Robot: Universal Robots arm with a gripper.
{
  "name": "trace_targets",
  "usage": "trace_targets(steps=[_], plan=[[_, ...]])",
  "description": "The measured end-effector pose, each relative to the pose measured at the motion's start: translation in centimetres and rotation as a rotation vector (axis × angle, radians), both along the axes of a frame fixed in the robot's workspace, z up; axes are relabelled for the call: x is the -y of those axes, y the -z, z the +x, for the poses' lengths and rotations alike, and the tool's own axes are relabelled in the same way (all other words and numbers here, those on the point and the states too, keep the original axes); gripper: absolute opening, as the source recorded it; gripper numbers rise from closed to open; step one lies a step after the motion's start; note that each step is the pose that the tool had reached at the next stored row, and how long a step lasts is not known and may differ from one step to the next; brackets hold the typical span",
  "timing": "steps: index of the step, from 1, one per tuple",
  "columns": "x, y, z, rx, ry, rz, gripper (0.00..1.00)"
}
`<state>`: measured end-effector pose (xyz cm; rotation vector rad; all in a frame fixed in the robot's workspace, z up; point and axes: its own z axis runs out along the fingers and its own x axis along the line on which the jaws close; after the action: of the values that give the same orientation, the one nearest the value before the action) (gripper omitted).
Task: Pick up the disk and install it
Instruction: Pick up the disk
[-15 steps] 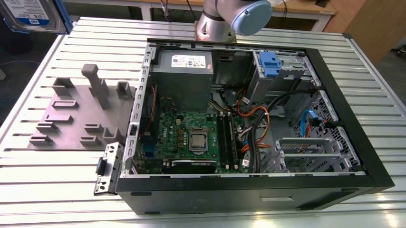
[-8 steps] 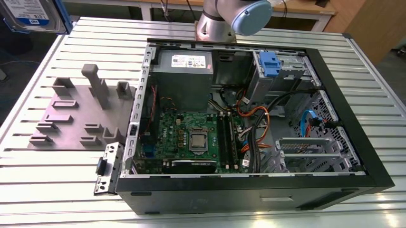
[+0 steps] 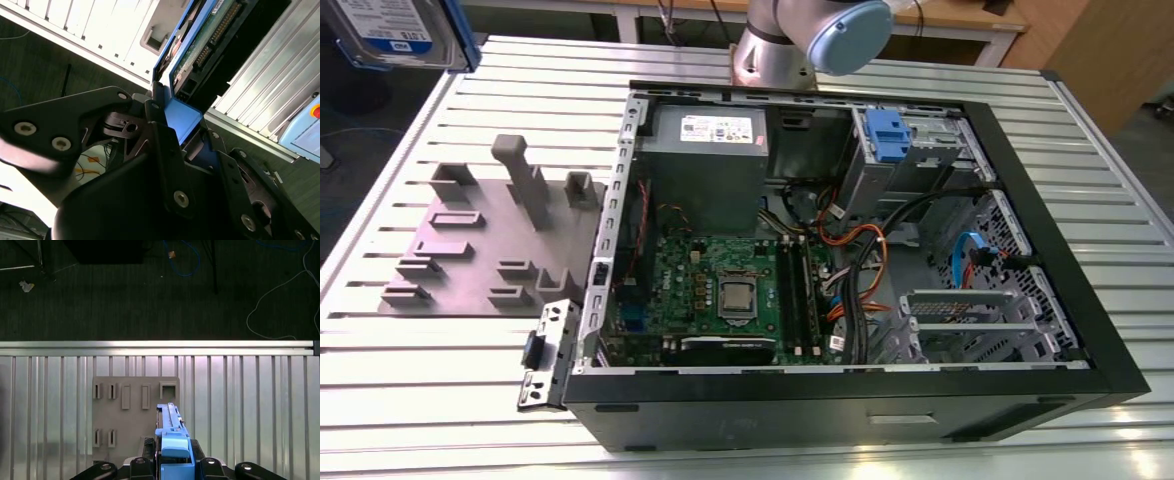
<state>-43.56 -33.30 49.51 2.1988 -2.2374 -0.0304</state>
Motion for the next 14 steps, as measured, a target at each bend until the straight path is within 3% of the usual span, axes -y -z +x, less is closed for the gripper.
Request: trace_targets(steps=[7,14], plan=[[0.00,0.00,0.70,0.0000,0.000,0.0000,0.36],[0.00,-0.06,0.78,-0.0002,0.000,-0.0001,0.36]])
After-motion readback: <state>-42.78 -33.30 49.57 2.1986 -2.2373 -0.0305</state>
